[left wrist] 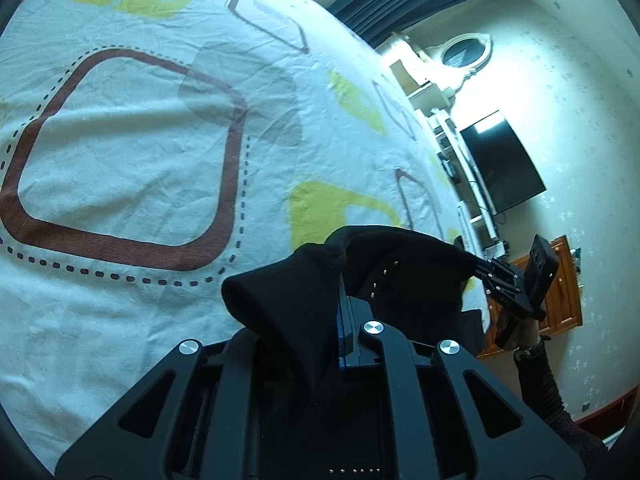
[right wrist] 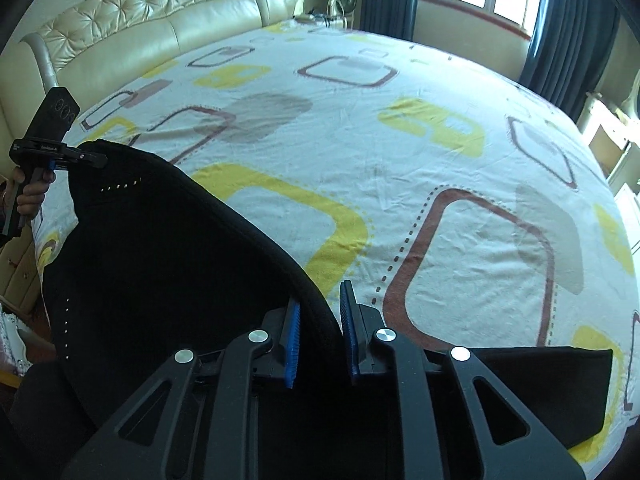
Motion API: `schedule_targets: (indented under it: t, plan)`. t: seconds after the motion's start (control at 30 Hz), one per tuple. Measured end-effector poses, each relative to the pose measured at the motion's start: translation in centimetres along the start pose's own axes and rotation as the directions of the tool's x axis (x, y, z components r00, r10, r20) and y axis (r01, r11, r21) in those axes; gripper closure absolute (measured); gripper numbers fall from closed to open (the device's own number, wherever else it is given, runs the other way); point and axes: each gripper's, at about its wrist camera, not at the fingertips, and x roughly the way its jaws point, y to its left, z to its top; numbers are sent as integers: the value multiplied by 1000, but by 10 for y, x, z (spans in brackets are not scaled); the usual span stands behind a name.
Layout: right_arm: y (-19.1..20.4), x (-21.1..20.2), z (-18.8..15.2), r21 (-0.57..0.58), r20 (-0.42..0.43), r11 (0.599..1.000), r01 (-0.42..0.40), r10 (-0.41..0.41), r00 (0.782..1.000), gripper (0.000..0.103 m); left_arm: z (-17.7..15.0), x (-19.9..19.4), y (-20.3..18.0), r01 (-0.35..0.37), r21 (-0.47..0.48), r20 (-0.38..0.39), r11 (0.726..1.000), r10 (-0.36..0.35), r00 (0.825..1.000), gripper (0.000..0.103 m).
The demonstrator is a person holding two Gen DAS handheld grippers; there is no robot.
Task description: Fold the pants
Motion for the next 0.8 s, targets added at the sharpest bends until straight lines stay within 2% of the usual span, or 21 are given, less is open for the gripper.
schedule_targets:
  t: [0.1,0.2,0.27,0.33,0.43,0.47,0.53,0.57,0.6,0.63,0.67,0.73,0.8]
  plan:
    - [22,-41,-34,-16,78,999,50,-48,996,84,-22,-24,-13,68,28,45,997,-69,997,92]
    - [51,-58,-82,-58,91,995,84,-79,993,84,-59,-37,-18,73,36,23,997,-74,997,91]
    - [67,-58,-116,-87,74,991,104,-97,992,83,-87,-39,-13,49,24,-11,999,-49,999,84]
    - [77,-50,-141,-91,31,991,99,-97,995,81,-114,-43,-2,17,-7,-29,1000,-17,999,71]
    - [79,-41,-163,-22,-25,999,46,-46,999,76,-149,-47,10,-39,-53,-60,998,36,998,67]
    - [77,-41,-167,12,-39,1000,28,-27,999,70,-159,-48,13,-62,-67,-68,996,58,996,67]
    - [76,-47,-173,98,-39,995,-20,24,999,51,-176,-53,15,-101,-90,-69,991,94,993,67]
    - [73,-50,-175,157,-40,986,-64,71,997,35,-183,-57,15,-105,-108,-55,989,99,994,67]
    - [74,-53,-178,201,-31,975,-97,105,994,31,-188,-61,16,-104,-128,-48,986,99,994,65]
    - [72,-56,-181,244,-22,960,-135,145,989,31,-194,-65,17,-100,-153,-47,983,94,994,56]
    - [69,-57,-184,298,-22,937,-183,198,980,31,-198,-68,17,-96,-178,-48,979,89,995,52]
    - [59,-56,-192,425,4,869,-252,277,961,31,-207,-74,13,-95,-220,-24,971,92,995,50]
    - [48,-54,-201,537,43,780,-320,353,934,31,-211,-79,4,-84,-238,10,968,89,996,50]
